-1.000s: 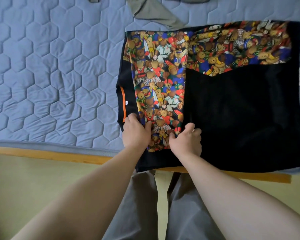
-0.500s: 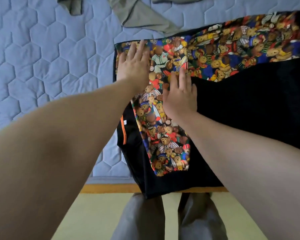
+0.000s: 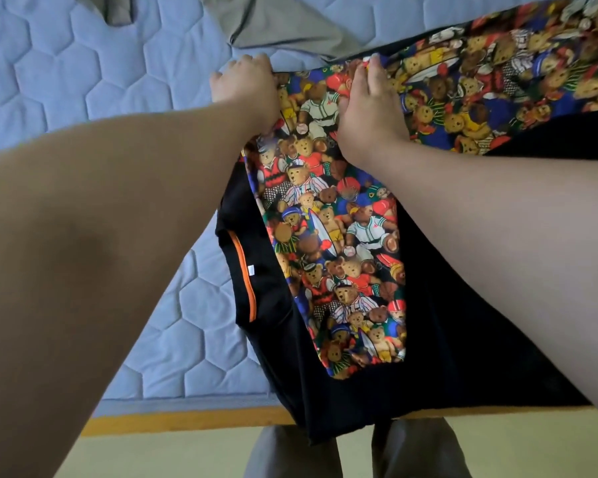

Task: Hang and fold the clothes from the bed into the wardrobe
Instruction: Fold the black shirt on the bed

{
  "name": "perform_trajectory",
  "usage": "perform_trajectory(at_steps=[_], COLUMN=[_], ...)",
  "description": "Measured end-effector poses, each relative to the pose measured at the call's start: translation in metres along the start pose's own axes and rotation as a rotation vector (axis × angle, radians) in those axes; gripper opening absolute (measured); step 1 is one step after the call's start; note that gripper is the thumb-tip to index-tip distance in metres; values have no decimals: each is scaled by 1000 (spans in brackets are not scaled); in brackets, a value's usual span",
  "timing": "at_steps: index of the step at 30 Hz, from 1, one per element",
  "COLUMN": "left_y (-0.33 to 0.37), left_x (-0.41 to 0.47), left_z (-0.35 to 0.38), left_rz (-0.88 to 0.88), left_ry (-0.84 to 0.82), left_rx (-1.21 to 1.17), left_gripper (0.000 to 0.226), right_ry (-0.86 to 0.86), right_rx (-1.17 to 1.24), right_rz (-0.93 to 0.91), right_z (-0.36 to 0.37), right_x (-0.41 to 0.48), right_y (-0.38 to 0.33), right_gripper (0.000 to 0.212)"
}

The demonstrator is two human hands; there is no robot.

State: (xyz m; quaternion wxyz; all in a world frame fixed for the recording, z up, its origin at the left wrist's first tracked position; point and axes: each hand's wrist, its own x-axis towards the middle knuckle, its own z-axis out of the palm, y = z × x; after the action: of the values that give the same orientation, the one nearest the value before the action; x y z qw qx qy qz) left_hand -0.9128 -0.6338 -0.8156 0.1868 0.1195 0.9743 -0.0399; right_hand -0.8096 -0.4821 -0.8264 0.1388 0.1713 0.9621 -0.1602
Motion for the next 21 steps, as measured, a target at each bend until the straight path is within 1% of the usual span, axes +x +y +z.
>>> perform_trajectory(at_steps=[2, 3, 4, 6, 7, 9, 11, 13, 15, 18, 21], left_y=[8, 12, 15, 23, 27, 32, 31, 29, 31, 33, 29], left_x=[-1, -6, -14, -39, -54, -84, -104, -107, -103, -100, -100], left_z=[4, 8, 13, 22, 28, 45, 65, 80, 87, 89, 85], left_rz=[-61, -76, -69, 21, 89, 231, 303, 302, 291, 299, 333], left_ry=[-9, 39, 128, 314, 353, 309, 201, 124, 105, 108, 101], left_rx=[19, 23, 11, -54, -93, -148, -153, -112, -77, -37, -25], left_gripper=[45, 48, 49, 53, 54, 56, 61, 66, 67, 68, 69], right_ry=[-11, -2, 19, 79, 111, 143, 98, -36, -127, -217, -261], right_rx=[-35, -57, -86, -148, -160, -117, -98, -152, -184, -193, -188], right_rz=[-2, 3, 5, -4, -22, -87, -140, -148, -166, -146, -100], right_z=[4, 6, 9, 15, 19, 30, 45, 63, 81, 98, 104], right_x=[4, 3, -1, -21, -36, -77, -126, -174, -217, -264, -295], right_y=[3, 3, 3, 3, 2, 2, 7, 16, 29, 39, 39], right_gripper=[61, 61, 61, 64, 66, 67, 67, 69, 69, 71, 73])
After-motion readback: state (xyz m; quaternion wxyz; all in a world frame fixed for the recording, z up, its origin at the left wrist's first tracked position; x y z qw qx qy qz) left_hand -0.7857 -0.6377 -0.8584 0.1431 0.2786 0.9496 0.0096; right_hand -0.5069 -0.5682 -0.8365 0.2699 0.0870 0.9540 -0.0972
